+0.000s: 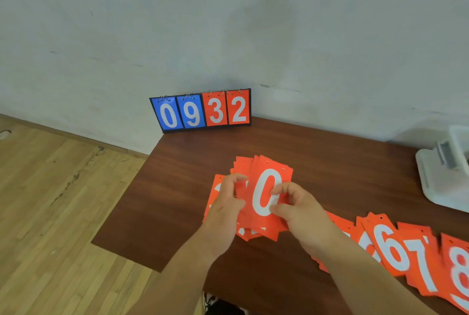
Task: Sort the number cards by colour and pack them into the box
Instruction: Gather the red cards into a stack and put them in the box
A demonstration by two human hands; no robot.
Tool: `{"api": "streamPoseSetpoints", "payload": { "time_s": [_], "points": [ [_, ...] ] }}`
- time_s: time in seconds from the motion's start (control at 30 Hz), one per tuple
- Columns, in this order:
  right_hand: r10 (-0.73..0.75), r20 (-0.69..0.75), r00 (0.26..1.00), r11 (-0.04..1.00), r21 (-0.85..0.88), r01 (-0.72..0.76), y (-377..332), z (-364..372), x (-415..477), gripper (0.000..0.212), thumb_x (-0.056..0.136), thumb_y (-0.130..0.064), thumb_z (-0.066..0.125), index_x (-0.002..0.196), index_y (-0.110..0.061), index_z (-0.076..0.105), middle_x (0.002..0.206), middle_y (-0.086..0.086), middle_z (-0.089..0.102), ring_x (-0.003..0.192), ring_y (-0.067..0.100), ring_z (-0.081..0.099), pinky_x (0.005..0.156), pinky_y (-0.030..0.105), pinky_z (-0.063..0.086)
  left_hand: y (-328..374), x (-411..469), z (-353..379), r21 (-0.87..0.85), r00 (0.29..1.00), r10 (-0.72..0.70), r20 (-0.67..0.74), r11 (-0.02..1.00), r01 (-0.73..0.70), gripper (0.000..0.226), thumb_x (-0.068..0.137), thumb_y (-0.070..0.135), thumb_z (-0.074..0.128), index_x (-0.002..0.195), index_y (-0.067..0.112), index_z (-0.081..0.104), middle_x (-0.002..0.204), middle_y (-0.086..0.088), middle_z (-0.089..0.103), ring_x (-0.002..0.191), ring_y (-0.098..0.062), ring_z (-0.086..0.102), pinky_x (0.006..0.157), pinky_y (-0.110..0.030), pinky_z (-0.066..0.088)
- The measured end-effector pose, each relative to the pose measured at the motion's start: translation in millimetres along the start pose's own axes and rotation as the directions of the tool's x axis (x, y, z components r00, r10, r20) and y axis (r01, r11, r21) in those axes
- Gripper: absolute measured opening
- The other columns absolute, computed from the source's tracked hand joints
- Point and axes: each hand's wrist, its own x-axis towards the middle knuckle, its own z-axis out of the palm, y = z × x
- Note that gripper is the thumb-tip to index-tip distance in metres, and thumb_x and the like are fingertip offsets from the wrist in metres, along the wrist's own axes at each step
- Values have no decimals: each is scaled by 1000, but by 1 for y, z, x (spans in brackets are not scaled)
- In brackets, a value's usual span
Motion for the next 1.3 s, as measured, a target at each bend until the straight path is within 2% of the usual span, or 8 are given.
{"api": "streamPoseSetpoints", "payload": {
  "time_s": [0.1, 0.27, 0.37, 0.53, 0.67, 0.87, 1.0, 1.3],
  "points": [
    [-15, -110, 994, 998, -55, 9, 6, -13, 3, 31, 84, -1, 63, 97, -29, 65, 87, 2, 68, 60, 17, 59, 58, 34, 50, -15, 3, -6, 74, 983, 43, -180, 997, -30, 33, 99, 15, 47, 115, 42, 52, 103, 7, 61, 85, -4, 62, 66, -19, 47],
    [4, -253, 968, 993, -111, -33, 13, -16, 17, 30, 86, -3, 62, 97, -31, 61, 105, -5, 65, 87, 21, 66, 79, 39, 58, -53, 35, -29, 375, 924, -92, -371, 895, 240, 53, 94, 36, 67, 139, 35, 41, 134, 6, 50, 115, -18, 58, 78, -25, 55],
    [26, -286, 958, 986, -149, -71, 14, -11, 28, 27, 89, -6, 62, 98, -31, 60, 104, -11, 60, 88, 13, 63, 77, 35, 57, -79, 62, -37, 513, 904, -181, -387, 773, 374, 74, 87, 43, 73, 149, 30, 35, 146, -5, 42, 127, -27, 52, 95, -40, 53],
    [76, -345, 935, 973, -178, -145, 16, 1, 44, 28, 91, -5, 60, 105, -29, 60, 97, -18, 54, 79, 7, 60, 66, 27, 56, -101, 102, -29, 702, 918, -239, -318, 592, 397, 83, 83, 54, 71, 149, 32, 25, 148, -6, 34, 130, -30, 43, 101, -44, 48],
    [140, -383, 913, 964, -158, -214, 18, 13, 53, 29, 91, -7, 59, 107, -31, 59, 102, -13, 58, 81, 7, 62, 57, 22, 51, -109, 112, -28, 749, 917, -266, -296, 531, 396, 90, 88, 34, 72, 154, 34, 11, 157, -8, 14, 138, -33, 30, 102, -44, 47],
    [189, -427, 884, 968, -70, -240, 17, 34, 64, 29, 92, -6, 59, 107, -30, 61, 113, -5, 58, 85, 4, 59, 61, 20, 50, -121, 115, -40, 666, 938, -295, -181, 665, 338, 96, 87, 18, 74, 153, 40, 9, 148, -7, 24, 121, -29, 58, 90, -38, 59],
    [182, -462, 868, 972, -47, -229, 15, 38, 67, 29, 91, -5, 58, 106, -31, 61, 116, -5, 59, 85, 3, 59, 63, 21, 52, -124, 117, -52, 440, 949, -296, -112, 841, 314, 81, 92, 9, 67, 155, 38, 24, 151, -4, 45, 135, -28, 49, 100, -41, 54],
    [217, -465, 858, 969, -7, -249, 9, 55, 75, 30, 88, -2, 59, 101, -30, 62, 106, -5, 62, 81, 10, 63, 72, 37, 59, -94, 115, -108, 264, 937, -184, -297, 927, 266, 59, 94, 4, 46, 143, 38, 41, 150, -5, 46, 130, -33, 50, 101, -46, 50]
  ]
}}
